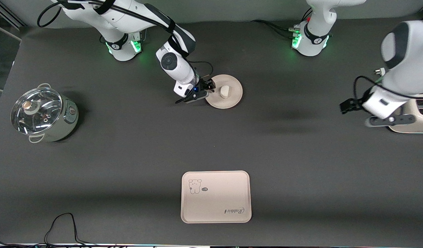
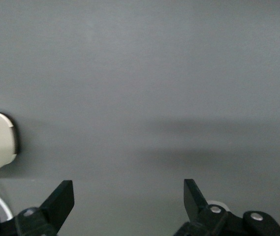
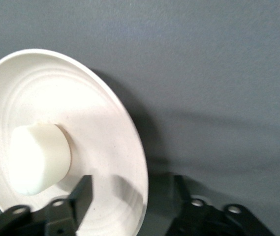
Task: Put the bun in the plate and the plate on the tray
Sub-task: 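Lift the plate with the right gripper and carry it over the pink tray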
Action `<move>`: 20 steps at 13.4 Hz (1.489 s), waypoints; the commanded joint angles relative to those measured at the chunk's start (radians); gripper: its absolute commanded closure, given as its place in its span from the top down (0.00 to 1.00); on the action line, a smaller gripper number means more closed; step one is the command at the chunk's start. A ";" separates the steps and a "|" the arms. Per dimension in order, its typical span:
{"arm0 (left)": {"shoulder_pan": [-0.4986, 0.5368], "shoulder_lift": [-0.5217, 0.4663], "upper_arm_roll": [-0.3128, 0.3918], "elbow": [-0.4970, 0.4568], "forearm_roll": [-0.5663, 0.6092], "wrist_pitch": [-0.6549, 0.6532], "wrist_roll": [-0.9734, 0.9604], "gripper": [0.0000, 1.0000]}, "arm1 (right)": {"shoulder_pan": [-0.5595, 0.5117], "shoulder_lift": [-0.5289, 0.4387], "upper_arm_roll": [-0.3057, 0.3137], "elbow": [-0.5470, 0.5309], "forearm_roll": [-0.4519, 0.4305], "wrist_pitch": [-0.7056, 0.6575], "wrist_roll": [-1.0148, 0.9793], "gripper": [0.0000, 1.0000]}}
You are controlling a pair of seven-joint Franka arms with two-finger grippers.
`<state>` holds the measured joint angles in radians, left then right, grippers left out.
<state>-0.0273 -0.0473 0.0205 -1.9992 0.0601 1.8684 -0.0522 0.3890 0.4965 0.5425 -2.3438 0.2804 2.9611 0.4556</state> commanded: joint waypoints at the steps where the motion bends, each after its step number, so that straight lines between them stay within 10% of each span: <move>1: -0.016 -0.060 0.019 -0.007 0.107 -0.069 0.009 1.00 | 0.013 -0.009 -0.001 0.003 0.023 0.016 0.006 0.00; 6: 0.162 -0.060 -0.167 0.166 0.072 -0.209 -0.072 1.00 | 0.002 -0.048 -0.001 0.011 0.023 0.001 0.089 0.00; 12: 0.086 0.012 -0.101 0.246 0.061 -0.256 -0.057 1.00 | -0.115 -0.228 -0.041 0.225 0.010 -0.451 0.043 0.00; 20: 0.058 0.017 -0.067 0.247 -0.006 -0.279 -0.054 1.00 | -0.208 0.248 -0.076 0.997 -0.076 -0.642 -0.014 0.00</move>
<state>0.0569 -0.0283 -0.0649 -1.7700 0.0635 1.6175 -0.1044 0.1652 0.5228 0.4611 -1.6030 0.2655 2.3503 0.4540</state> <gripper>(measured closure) 0.000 0.956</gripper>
